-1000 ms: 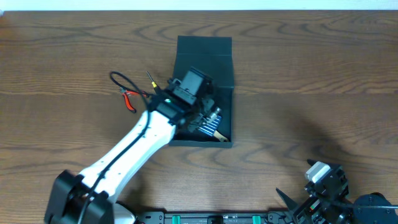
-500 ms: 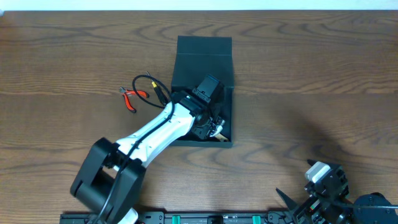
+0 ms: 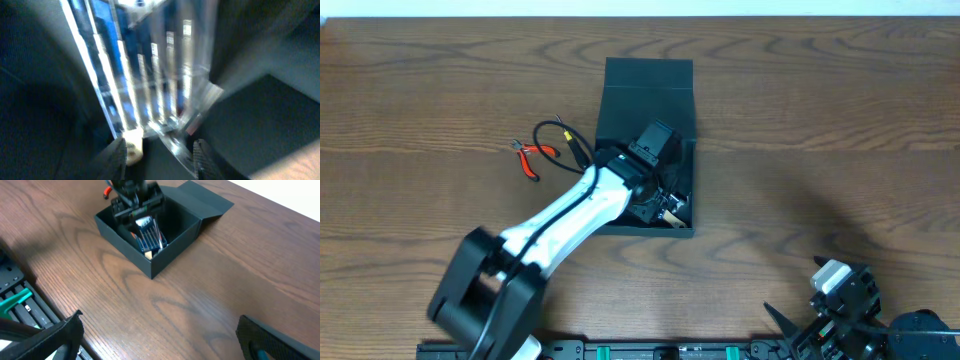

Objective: Pack container
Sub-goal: 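Move the left gripper back toward the red-handled pliers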

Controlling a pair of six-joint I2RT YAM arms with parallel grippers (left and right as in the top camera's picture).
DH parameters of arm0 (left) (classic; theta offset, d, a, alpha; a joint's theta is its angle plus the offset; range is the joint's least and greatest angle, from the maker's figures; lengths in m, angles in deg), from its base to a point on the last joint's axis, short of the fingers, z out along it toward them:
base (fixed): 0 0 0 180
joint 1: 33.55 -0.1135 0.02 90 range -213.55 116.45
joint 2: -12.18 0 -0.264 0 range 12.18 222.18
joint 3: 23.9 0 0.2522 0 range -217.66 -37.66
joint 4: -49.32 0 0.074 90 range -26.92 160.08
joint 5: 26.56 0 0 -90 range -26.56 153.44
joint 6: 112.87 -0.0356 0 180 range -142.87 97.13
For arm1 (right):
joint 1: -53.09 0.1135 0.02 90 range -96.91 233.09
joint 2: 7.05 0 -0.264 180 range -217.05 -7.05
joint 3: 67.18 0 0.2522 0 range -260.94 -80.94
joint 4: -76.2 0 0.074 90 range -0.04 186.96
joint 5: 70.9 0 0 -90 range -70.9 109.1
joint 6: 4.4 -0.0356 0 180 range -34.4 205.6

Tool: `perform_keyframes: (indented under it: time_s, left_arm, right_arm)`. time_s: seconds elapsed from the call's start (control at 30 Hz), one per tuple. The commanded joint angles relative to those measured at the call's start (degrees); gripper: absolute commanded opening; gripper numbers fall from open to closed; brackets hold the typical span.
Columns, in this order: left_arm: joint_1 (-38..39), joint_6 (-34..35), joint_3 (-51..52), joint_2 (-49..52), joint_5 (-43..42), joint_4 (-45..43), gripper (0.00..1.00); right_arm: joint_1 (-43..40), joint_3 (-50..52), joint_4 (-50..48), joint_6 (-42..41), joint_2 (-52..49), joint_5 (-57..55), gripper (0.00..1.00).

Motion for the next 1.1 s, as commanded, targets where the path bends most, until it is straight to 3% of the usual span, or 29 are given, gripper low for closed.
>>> perform_keyframes:
  time_s: [0.0, 0.13, 0.3, 0.5, 0.73, 0.87, 1.07]
  left_arm:
    - [-0.07, 0.15, -1.36, -7.87, 7.58, 0.22, 0.62]
    - [-3.04, -3.63, -1.36, -17.59, 19.19, 2.34, 0.76]
    - [-12.98, -9.09, -1.38, -24.96, 24.96, 8.96, 0.83]
    - [-30.16, -26.80, -2.10, -22.49, 14.36, 10.86, 0.87]
    - [-43.85, -48.70, -7.32, -8.07, -0.61, 14.88, 0.87]
    - [-47.04, -56.08, -8.92, -0.52, -3.19, 17.31, 0.87]
    - [-48.43, -59.12, -8.98, 8.52, -4.04, 17.55, 0.86]
  right_arm:
    - [-0.22, -0.02, 0.00, -0.74, 0.13, -0.61, 0.99]
    - [-0.22, -0.02, 0.00, -0.72, 0.13, -0.61, 0.99]
    - [-0.22, -0.02, 0.00, -0.72, 0.13, -0.63, 0.99]
    - [-0.20, -0.02, 0.00, -0.72, 0.13, -0.61, 0.99]
    - [-0.22, -0.02, 0.00, -0.74, 0.13, -0.61, 0.99]
    - [-0.22, -0.02, 0.00, -0.72, 0.13, -0.61, 0.99]
    - [-0.22, -0.02, 0.00, -0.72, 0.13, -0.63, 0.99]
